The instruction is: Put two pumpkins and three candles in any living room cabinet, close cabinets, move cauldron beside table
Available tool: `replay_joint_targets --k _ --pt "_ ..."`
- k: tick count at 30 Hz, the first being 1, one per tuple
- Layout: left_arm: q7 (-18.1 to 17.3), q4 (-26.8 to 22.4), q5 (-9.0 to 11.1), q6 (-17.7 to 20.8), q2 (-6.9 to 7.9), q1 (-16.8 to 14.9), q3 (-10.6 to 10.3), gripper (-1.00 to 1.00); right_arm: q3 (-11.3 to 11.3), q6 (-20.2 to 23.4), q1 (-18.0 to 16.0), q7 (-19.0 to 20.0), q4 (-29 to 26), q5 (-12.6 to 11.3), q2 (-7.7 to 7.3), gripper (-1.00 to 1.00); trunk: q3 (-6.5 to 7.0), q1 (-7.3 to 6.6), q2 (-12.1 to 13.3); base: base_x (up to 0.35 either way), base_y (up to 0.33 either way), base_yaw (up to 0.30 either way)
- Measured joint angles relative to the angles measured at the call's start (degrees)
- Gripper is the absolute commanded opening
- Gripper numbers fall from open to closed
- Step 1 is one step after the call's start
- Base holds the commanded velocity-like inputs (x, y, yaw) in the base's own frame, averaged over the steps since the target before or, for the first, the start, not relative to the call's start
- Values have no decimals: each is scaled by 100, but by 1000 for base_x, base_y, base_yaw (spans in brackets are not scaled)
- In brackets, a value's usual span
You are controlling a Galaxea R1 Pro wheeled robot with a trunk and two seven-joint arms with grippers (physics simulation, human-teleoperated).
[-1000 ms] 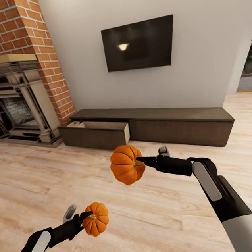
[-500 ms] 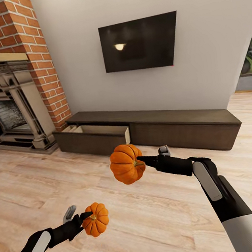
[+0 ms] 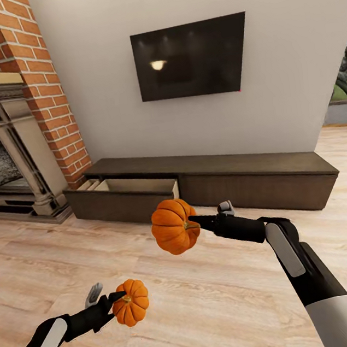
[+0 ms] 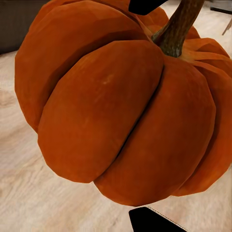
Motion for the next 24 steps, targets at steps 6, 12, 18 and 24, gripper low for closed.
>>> replay_joint_targets --k 6,12,18,24 --pt "0 7 2 16 -1 -2 26 -100 0 0 1 0 2 -1 4 -100 0 0 0 287 199 -156" --pt "1 8 5 62 -1 -2 38 -100 0 0 1 0 4 -2 4 -100 0 1 0 251 233 -276" --pt "-2 6 5 72 0 0 41 -100 0 1 1 1 7 -6 5 -100 0 1 0 195 280 -174" --pt "-7 5 7 75 1 0 51 -100 1 0 0 1 8 -3 5 -100 0 1 0 216 272 -15"
